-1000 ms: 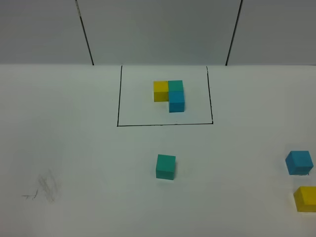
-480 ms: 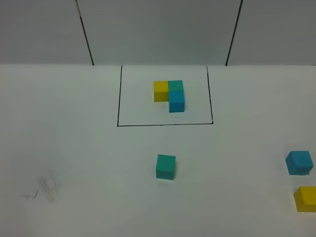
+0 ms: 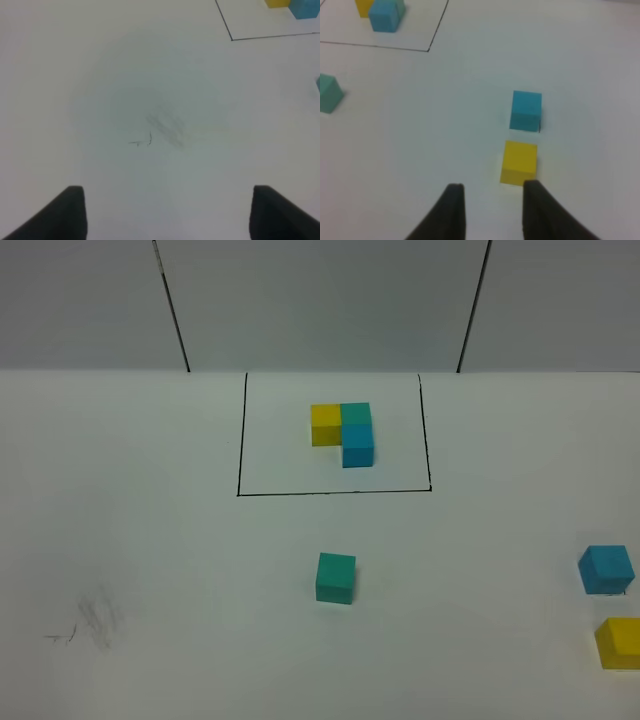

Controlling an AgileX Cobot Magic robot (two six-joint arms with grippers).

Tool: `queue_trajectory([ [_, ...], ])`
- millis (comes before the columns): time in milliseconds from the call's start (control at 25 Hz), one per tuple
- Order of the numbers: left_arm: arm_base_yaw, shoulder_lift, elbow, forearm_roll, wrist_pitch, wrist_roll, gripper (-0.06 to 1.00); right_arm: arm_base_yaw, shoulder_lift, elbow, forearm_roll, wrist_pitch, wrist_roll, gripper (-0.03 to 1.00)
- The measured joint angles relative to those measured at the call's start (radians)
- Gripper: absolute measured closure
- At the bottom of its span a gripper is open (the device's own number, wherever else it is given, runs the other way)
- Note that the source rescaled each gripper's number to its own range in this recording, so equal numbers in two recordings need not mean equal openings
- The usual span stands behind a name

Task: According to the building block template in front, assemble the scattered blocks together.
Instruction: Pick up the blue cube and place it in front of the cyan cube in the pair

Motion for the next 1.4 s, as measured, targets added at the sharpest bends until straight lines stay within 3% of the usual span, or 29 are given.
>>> queue_trajectory([
  [360,0.0,0.0,0.001,0.0,0.0,0.0,0.55,0.0,0.0,0.0,0.0,0.0,0.0,0.97],
  [720,0.0,0.0,0.001,0.0,0.0,0.0,0.64,0.0,0.0,0.0,0.002,-0.041,0.0,0.97],
  [1240,0.0,0.0,0.001,0.0,0.0,-0.001,0.65,0.0,0.0,0.0,-0.01,0.005,0.008,0.97],
  [1400,0.0,0.0,0.001,0.0,0.0,-0.003,0.66,0.0,0.0,0.0,-0.024,0.005,0.031,0.87],
])
